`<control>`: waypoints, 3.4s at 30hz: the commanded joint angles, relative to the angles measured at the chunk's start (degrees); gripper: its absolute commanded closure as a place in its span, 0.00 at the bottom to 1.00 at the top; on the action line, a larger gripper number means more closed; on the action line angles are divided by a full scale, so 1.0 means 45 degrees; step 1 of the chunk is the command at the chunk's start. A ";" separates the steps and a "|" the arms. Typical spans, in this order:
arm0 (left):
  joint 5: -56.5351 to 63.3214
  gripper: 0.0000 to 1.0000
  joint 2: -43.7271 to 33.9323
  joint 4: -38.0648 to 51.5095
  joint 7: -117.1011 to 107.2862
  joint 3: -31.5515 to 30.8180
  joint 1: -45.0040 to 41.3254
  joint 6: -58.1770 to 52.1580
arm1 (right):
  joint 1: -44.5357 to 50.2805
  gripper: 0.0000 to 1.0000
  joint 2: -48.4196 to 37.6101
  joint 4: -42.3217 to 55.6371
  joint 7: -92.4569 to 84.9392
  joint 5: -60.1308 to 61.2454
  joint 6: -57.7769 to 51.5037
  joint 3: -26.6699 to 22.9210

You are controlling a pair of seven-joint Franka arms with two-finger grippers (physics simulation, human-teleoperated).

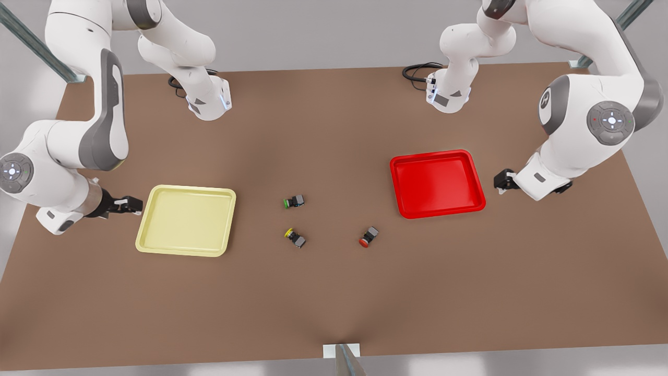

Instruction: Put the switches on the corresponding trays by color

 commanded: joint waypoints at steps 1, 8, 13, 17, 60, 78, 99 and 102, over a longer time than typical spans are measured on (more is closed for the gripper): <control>0.0019 0.00 0.0026 0.0000 0.0107 -0.0003 -0.0003 0.0004 | 0.0009 0.00 0.0026 0.0008 0.0002 -0.0003 0.0020 0.0001; -0.0137 0.00 0.2798 -0.0136 0.3779 -0.0316 -0.1760 0.2777 | 0.1083 0.00 0.0944 0.0164 0.1174 0.0075 0.0566 0.1270; -0.1387 0.00 0.3366 -0.3355 0.2902 -0.0296 -0.2912 0.6287 | 0.3033 0.00 0.2877 0.0865 0.1154 -0.0061 0.3184 0.2481; -0.1387 0.00 0.4361 -0.4023 0.0812 -0.0277 -0.4260 0.8694 | 0.4890 0.00 0.4576 0.2233 0.1115 -0.0159 0.4219 0.2364; 0.0800 0.45 0.6998 -0.3691 0.0167 -0.0140 -0.5159 1.2484 | 0.6337 0.37 0.8816 0.2195 0.0939 -0.0960 0.7910 0.1973; 0.0800 0.46 0.6238 -0.3827 0.0323 -0.0062 -0.5101 1.1919 | 0.6337 0.49 0.8816 0.2215 0.0646 -0.0941 0.7891 0.1954; 0.0741 0.00 -0.2064 -1.5898 0.3135 0.3141 -0.5022 1.3988 | 0.1318 0.49 0.1999 -0.7179 -0.4528 -0.0941 0.8945 0.1583; 0.0741 0.00 -0.2122 -1.5898 0.3135 0.3141 -0.5022 1.3949 | 0.1317 0.45 0.2019 -0.7375 -0.6346 -0.0941 0.8985 0.0235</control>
